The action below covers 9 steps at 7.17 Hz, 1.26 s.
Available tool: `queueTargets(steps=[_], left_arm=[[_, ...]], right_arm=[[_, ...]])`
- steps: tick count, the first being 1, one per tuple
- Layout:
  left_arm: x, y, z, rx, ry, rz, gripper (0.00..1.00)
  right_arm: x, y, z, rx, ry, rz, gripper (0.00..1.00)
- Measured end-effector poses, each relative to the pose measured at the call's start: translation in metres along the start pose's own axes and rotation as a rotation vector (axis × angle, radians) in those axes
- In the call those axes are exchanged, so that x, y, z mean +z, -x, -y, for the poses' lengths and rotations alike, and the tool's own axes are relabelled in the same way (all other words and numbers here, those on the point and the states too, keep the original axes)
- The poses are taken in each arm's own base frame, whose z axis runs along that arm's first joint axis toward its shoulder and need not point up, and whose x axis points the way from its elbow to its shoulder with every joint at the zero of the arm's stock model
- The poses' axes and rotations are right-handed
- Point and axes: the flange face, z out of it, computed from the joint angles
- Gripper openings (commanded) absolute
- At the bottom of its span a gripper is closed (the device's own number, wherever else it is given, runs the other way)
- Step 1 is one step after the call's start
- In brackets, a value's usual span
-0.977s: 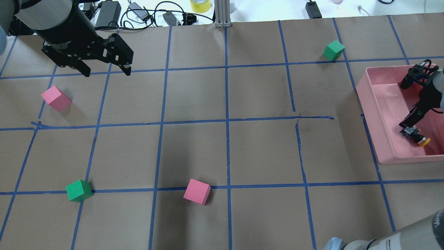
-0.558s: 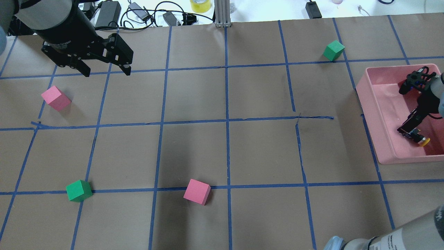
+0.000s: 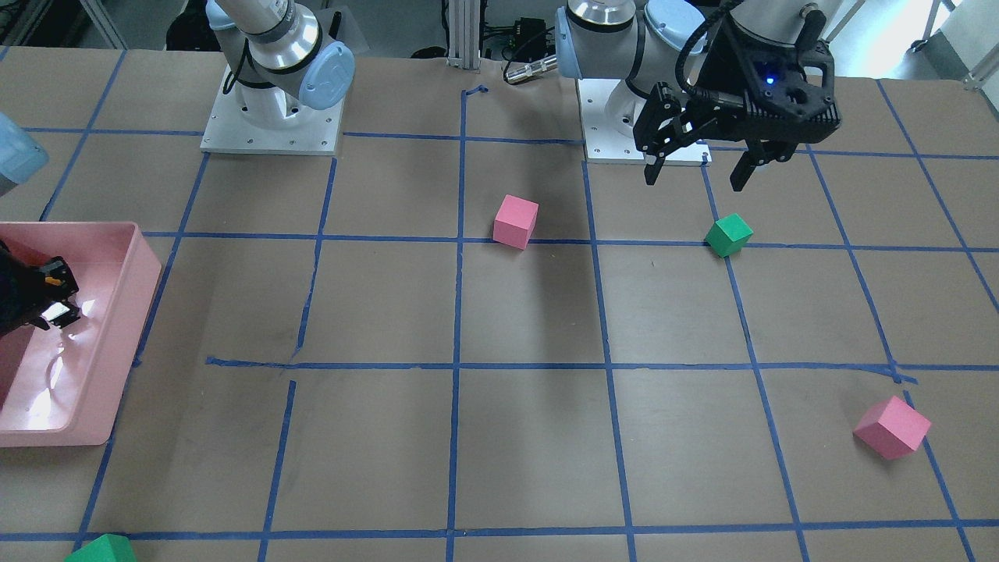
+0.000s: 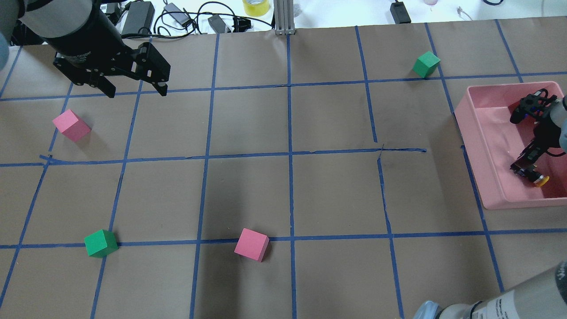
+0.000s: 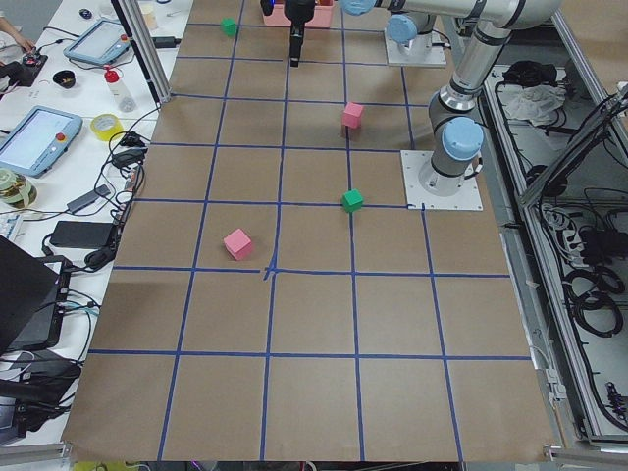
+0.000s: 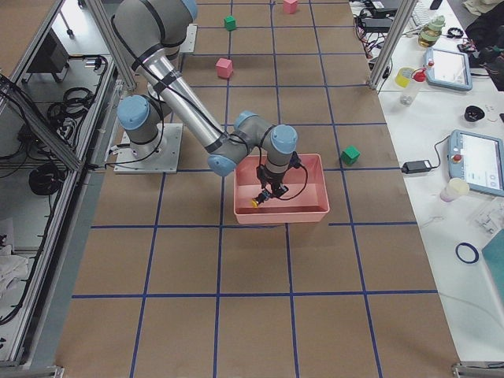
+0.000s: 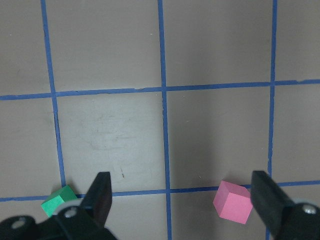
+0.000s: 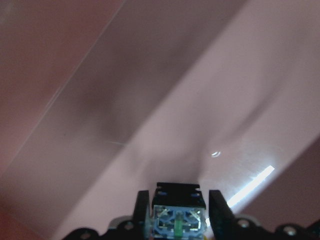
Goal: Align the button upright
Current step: 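Close the right gripper on the black-and-yellow button inside the bin, then lift the button out of the bin with the right gripper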
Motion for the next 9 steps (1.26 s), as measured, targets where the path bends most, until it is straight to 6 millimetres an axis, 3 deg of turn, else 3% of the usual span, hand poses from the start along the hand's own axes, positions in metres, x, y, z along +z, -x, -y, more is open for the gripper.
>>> queueTargets(steps=[4, 6, 9], left_arm=[[0.0, 0.0, 0.0, 0.0, 0.0, 0.0, 1.0], [0.0, 0.0, 0.0, 0.0, 0.0, 0.0, 1.0], [0.0, 0.0, 0.0, 0.0, -0.001, 0.0, 1.0]], right_arm=[[-0.024, -0.005, -0.003, 0.069, 0.008, -0.047, 0.0], [-0.057, -0.009, -0.004, 0.113, -0.005, -0.075, 0.0], [-0.125, -0.019, -0.002, 0.176, -0.022, -0.092, 0.0]])
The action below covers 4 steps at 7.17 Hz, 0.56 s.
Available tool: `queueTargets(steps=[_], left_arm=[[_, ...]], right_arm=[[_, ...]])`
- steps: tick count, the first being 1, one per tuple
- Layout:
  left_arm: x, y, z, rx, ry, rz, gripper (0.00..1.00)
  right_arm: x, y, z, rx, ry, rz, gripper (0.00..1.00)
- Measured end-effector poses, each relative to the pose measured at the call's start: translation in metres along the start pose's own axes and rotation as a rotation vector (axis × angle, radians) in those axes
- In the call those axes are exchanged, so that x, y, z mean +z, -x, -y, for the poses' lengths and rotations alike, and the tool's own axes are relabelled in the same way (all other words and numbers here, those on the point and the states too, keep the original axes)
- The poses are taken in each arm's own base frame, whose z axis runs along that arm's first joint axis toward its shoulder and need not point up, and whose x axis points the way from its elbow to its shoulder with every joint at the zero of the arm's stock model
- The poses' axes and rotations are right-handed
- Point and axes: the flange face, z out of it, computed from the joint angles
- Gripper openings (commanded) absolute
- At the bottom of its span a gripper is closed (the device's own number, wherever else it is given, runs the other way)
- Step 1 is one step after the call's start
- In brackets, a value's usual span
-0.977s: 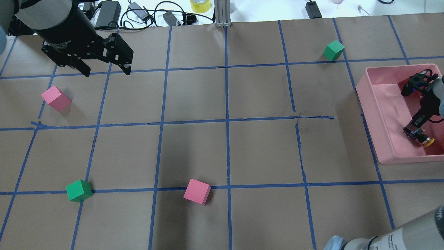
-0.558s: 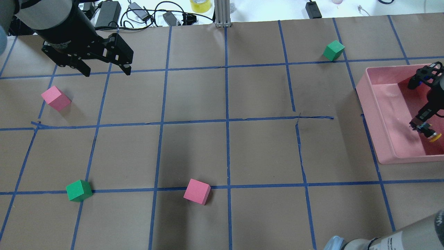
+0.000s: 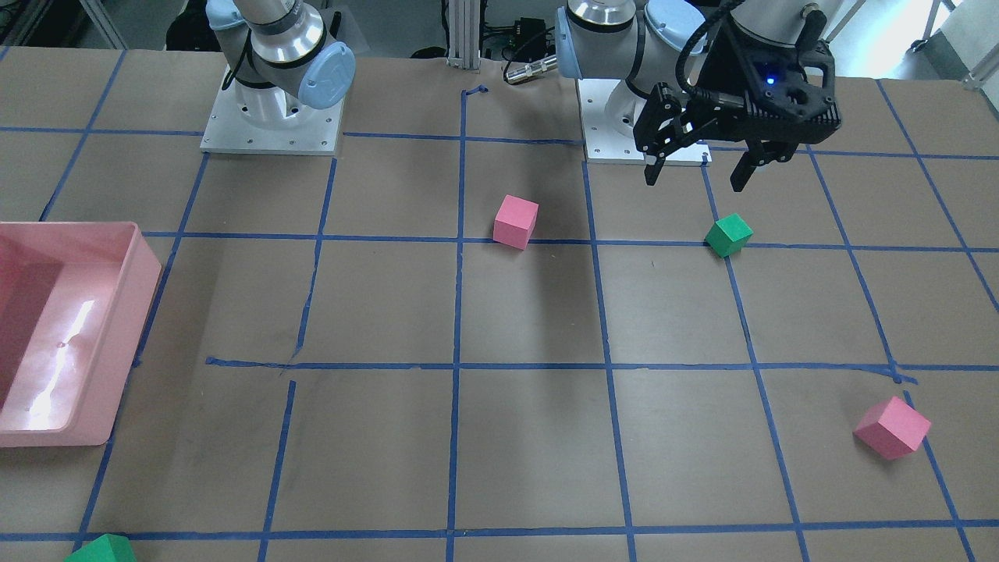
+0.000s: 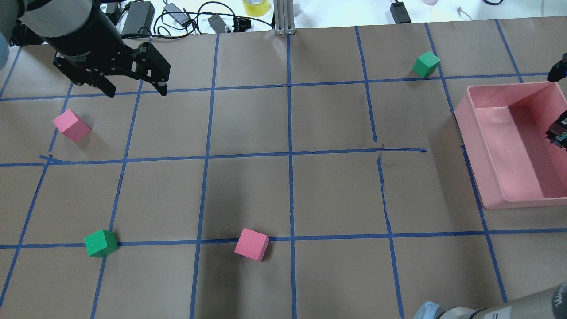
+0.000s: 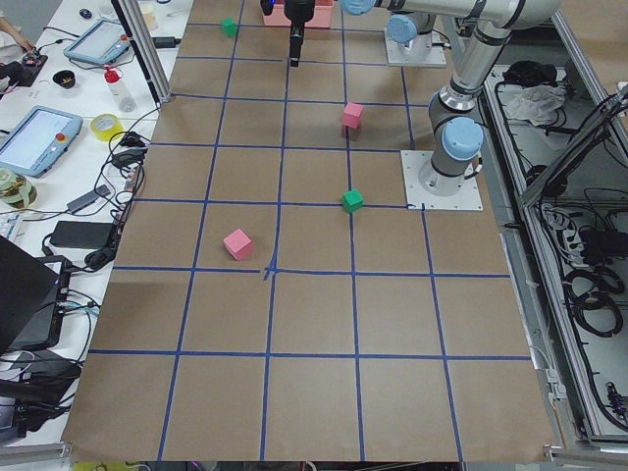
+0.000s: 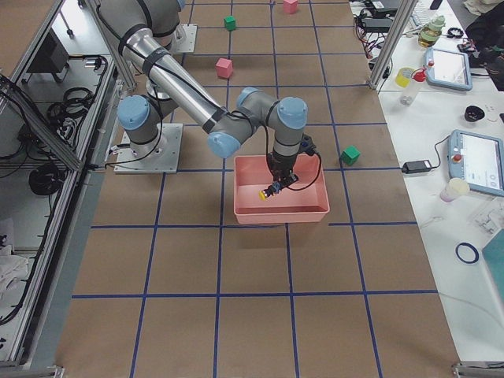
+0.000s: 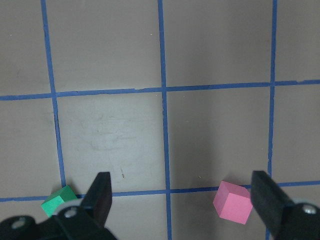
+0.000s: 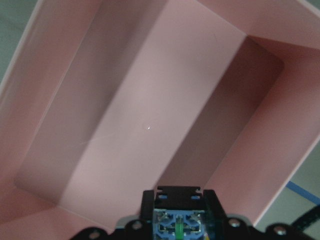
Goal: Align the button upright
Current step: 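Lift the button out of the bin with the right gripper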
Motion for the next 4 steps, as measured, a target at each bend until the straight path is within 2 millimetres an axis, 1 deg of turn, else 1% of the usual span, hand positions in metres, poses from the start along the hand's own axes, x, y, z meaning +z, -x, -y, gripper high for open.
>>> queueTargets(steps=[1, 2, 3, 4], left_arm=[[0.0, 0.0, 0.0, 0.0, -0.001, 0.0, 1.0], [0.0, 0.0, 0.0, 0.0, -0.001, 0.0, 1.0], [-0.001, 0.0, 0.0, 0.0, -0.001, 0.0, 1.0], [0.0, 0.0, 0.0, -0.001, -0.001, 0.0, 1.0]], right_arm=[[-0.017, 0.0, 0.007, 0.035, 0.0, 0.009, 0.0], [-0.029, 0.007, 0.021, 0.064, -0.002, 0.01, 0.0], [-0.037, 0.023, 0.045, 0.109, -0.005, 0.006, 0.0], [-0.043, 0.047, 0.073, 0.161, -0.01, 0.0, 0.0]])
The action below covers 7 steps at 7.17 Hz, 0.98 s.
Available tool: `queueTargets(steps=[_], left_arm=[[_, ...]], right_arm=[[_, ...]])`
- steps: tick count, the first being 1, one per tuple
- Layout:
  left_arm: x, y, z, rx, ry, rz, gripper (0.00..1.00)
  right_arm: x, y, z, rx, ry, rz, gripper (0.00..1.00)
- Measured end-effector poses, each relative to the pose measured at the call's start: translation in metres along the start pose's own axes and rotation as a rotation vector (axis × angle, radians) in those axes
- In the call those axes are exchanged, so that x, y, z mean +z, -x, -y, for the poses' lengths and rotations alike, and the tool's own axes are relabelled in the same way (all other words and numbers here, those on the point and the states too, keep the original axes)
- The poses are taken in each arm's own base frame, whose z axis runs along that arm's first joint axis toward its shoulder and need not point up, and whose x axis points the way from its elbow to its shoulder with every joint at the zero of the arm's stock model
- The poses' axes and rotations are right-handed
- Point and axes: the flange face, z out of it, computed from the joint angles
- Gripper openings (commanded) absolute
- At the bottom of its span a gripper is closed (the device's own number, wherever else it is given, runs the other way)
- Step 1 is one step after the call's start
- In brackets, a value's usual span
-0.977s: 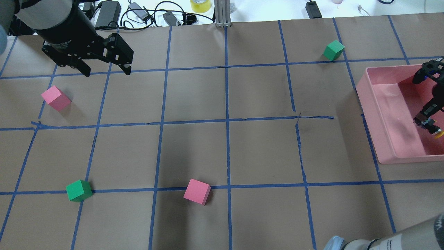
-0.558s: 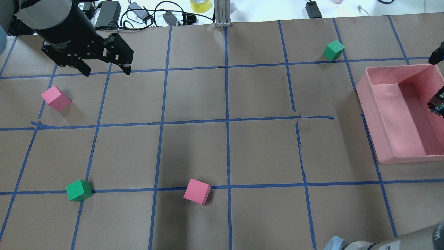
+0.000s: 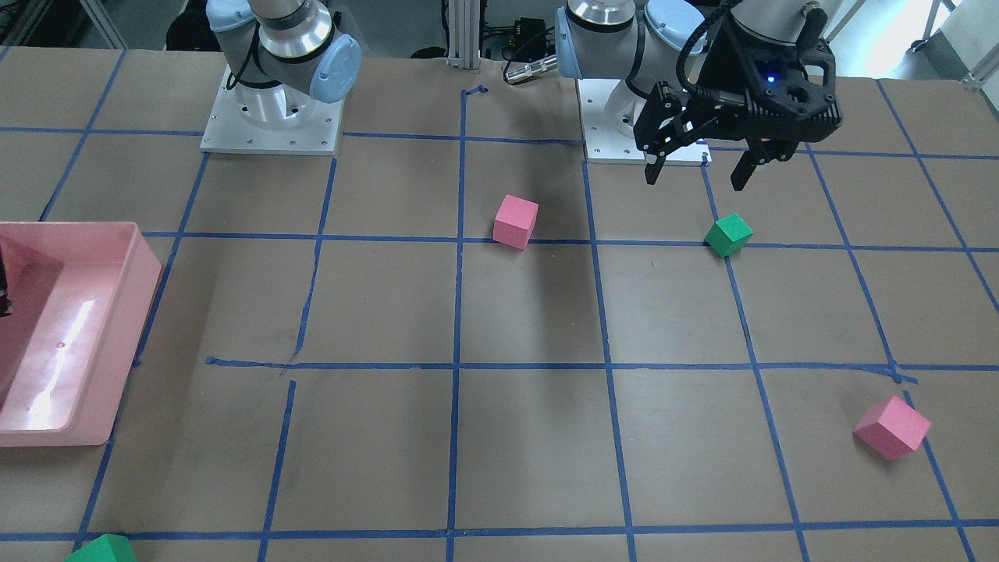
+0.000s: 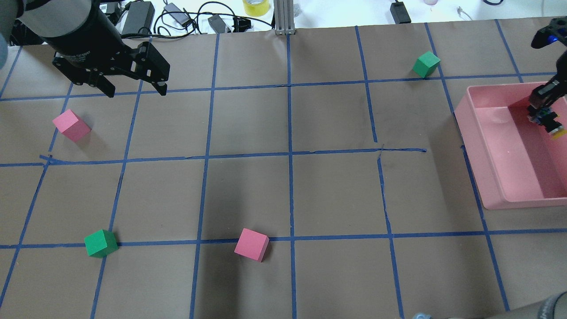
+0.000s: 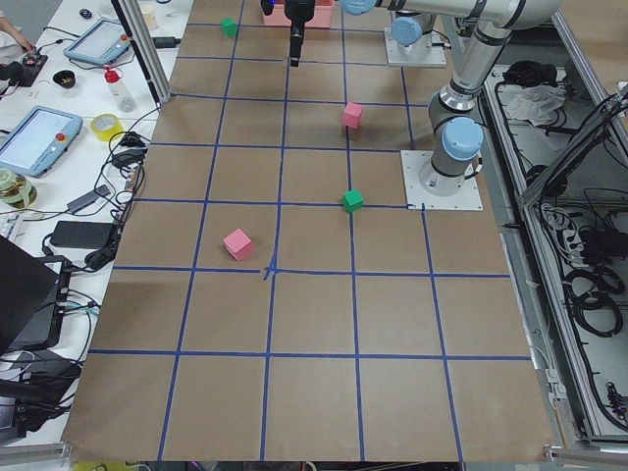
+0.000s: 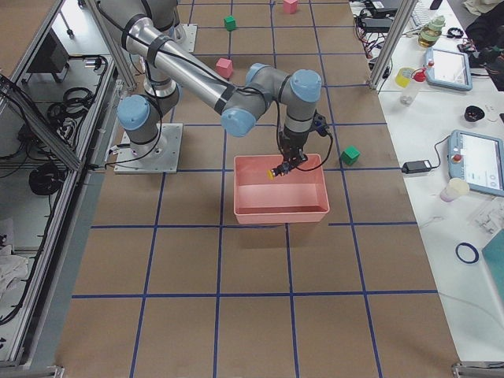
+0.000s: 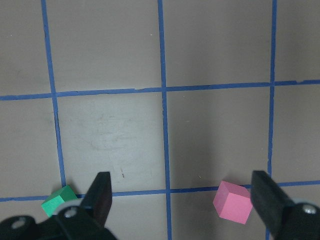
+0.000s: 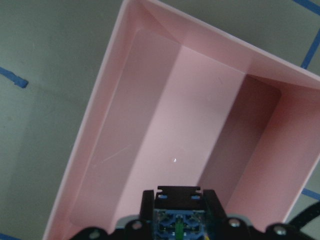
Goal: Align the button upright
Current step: 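Lift the button out of the bin with the right gripper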
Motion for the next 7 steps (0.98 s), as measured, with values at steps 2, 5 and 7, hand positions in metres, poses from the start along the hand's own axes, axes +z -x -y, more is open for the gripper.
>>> queueTargets(steps=[2, 5, 7], left_arm=[[0.0, 0.0, 0.0, 0.0, 0.0, 0.001, 1.0], [-0.001, 0.001, 0.0, 0.002, -0.001, 0.006, 1.0], [0.0, 0.002, 0.0, 0.002, 0.0, 0.006, 1.0]], right_arm=[[-0.007, 0.076, 0.054, 0.085, -0.013, -0.002, 0.0], [0.0, 0.2, 0.138, 0.157, -0.021, 0.031, 0.0], [0.005, 0.262, 0.18, 0.181, -0.027, 0.059, 0.0]])
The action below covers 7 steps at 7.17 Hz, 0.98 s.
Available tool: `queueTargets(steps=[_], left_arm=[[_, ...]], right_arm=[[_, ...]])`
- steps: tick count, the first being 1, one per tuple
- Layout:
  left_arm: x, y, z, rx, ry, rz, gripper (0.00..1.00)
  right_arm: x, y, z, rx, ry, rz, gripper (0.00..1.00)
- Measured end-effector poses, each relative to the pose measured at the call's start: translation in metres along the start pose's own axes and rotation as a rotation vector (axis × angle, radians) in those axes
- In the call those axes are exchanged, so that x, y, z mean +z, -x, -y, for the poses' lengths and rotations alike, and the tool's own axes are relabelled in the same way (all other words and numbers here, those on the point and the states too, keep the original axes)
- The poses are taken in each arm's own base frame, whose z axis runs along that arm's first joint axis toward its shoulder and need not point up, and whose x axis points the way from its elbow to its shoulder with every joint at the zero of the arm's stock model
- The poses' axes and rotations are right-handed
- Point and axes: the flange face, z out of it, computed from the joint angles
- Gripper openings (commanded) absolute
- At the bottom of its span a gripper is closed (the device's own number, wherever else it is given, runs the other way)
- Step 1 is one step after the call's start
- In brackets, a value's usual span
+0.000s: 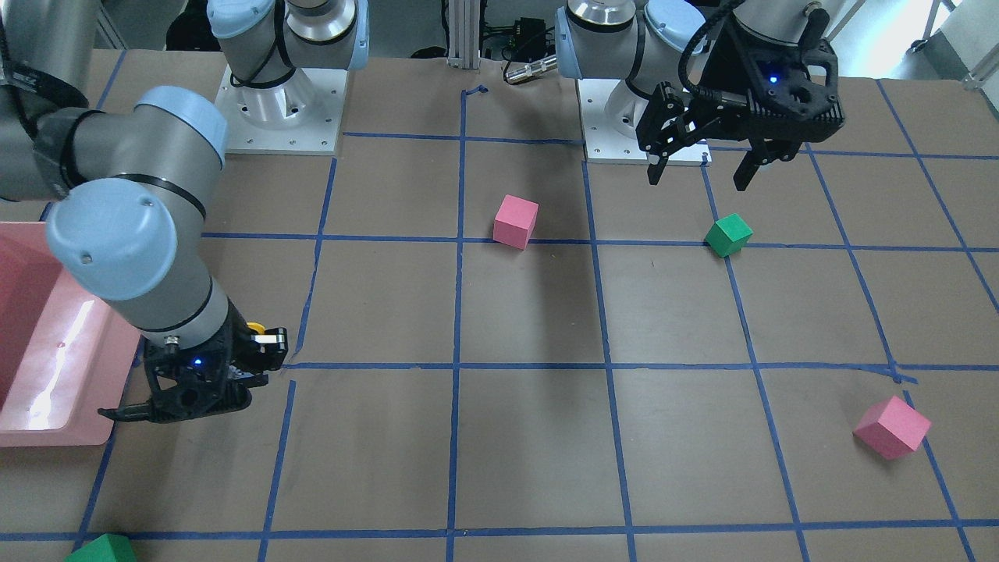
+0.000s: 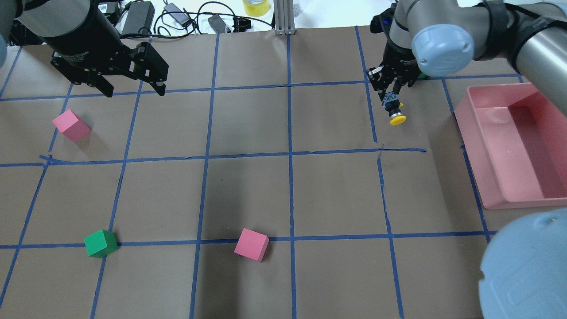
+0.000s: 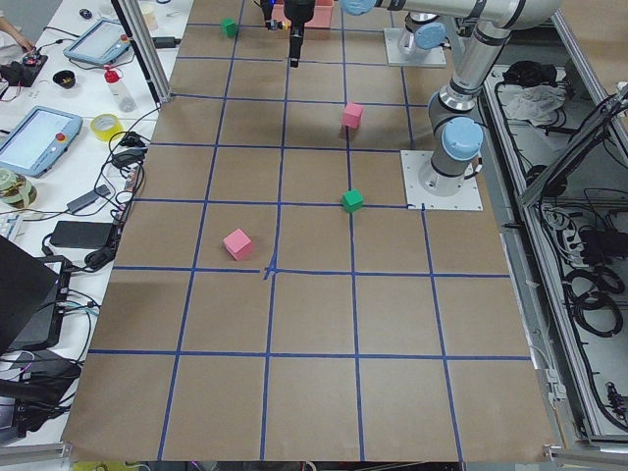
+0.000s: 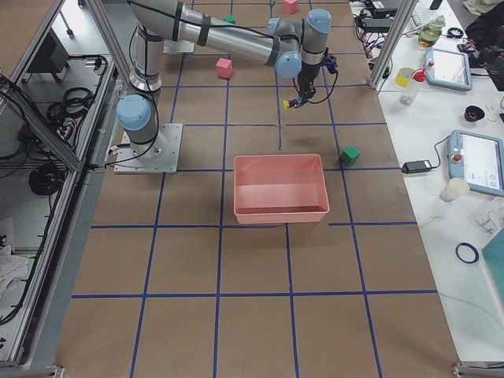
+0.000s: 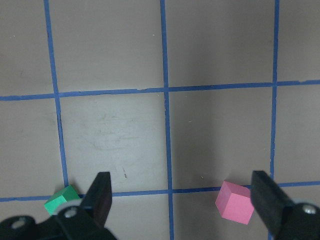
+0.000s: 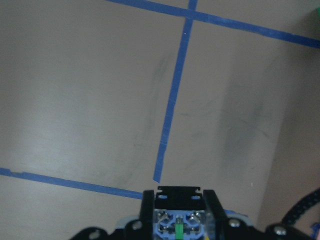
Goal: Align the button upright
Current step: 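Lift the button out of the bin with the right gripper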
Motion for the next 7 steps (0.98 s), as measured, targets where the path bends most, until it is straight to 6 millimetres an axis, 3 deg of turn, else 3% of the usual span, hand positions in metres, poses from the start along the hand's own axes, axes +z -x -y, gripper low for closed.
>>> queueTargets(steps=[3, 7], left_arm=[[0.0, 0.0, 0.0, 0.0, 0.0, 0.0, 1.0], [0.0, 0.0, 0.0, 0.0, -0.001, 0.001, 1.0]], right_arm=[[0.014, 0.089, 0.033, 0.05, -0.008, 0.056, 0.0], [0.037, 0.153, 0.078, 0.121, -0.018, 0.131, 0.0]])
